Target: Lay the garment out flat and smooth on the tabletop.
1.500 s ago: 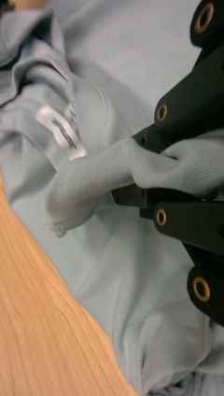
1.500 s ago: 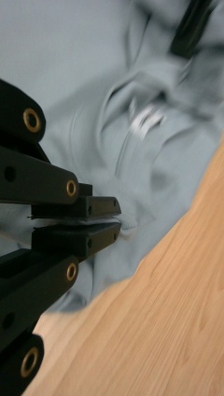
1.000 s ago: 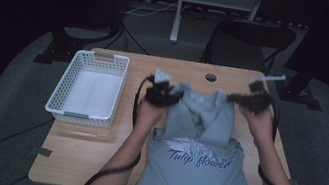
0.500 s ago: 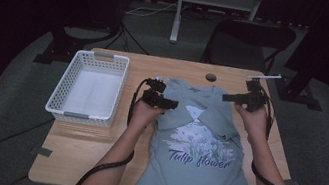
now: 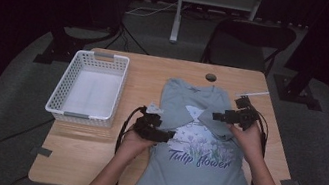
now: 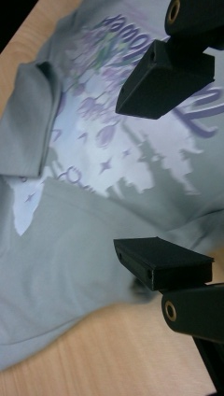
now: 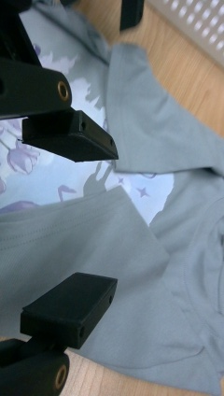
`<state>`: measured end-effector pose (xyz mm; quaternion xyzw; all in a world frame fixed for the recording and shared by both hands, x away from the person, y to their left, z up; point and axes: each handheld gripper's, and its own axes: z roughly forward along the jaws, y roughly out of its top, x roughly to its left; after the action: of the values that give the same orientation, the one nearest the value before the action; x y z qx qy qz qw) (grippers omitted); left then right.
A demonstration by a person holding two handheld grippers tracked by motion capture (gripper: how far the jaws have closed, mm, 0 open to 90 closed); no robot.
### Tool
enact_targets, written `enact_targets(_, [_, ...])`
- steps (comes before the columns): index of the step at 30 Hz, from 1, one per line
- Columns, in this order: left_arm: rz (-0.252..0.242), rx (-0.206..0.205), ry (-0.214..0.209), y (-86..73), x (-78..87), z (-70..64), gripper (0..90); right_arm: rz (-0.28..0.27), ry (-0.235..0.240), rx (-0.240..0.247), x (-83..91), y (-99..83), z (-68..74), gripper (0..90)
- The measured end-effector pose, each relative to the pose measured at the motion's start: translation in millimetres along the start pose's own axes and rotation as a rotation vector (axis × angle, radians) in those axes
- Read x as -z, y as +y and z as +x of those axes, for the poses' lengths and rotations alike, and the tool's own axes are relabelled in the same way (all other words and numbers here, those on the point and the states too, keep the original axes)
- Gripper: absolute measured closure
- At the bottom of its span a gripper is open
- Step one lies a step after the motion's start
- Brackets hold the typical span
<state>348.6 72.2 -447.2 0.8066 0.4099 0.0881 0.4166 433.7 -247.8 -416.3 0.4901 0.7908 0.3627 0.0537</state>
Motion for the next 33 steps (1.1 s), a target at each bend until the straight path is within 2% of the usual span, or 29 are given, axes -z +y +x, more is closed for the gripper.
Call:
enact_targets(2, [-0.004, -0.006, -0.008, -4.2, 2.0, -2.6, 31.1, 0.014, 0.005, 0.007, -2.4, 0.6, 0.4, 33.6])
enact_targets(4, [-0.002, -0.025, -0.005, -10.6, 3.5, -7.6, 31.1, 0.042, 0.005, 0.036, -8.8, 2.6, 3.4, 40.6])
enact_targets(7, [0.005, -0.051, -0.002, -17.0, 2.0, -14.4, 31.1, 0.08, -0.005, 0.081, -19.1, 5.0, 11.8, 46.0])
enact_targets(11, [0.017, -0.068, 0.009, -21.6, -0.9, -20.4, 31.1, 0.116, -0.017, 0.112, -30.8, 7.4, 19.8, 47.9])
enact_targets(13, [0.028, -0.067, 0.005, -22.5, -3.6, -21.1, 31.1, 0.147, -0.037, 0.13, -43.5, 9.7, 25.3, 48.8])
enact_targets(18, [0.021, -0.065, -0.003, -25.0, -3.9, -23.1, 31.1, 0.18, -0.076, 0.139, -57.5, 13.2, 29.3, 48.9])
enact_targets(22, [0.024, -0.048, -0.002, -27.9, -5.8, -20.3, 31.0, 0.225, -0.14, 0.188, -73.9, 17.5, 32.9, 50.0])
enact_targets(26, [0.025, -0.057, -0.005, -28.5, -4.9, -20.2, 31.1, 0.248, -0.192, 0.247, -82.1, 16.4, 37.6, 52.6])
enact_targets(28, [0.023, -0.056, -0.008, -28.5, -4.5, -20.1, 31.1, 0.249, -0.198, 0.254, -82.3, 16.7, 38.2, 55.6])
enact_targets(30, [0.025, -0.058, -0.005, -28.6, -4.2, -19.6, 31.1, 0.245, -0.199, 0.242, -81.2, 17.2, 35.8, 62.2])
enact_targets(33, [0.025, -0.058, -0.005, -29.1, -3.9, -19.4, 31.1, 0.242, -0.181, 0.231, -79.4, 17.5, 31.9, 69.6])
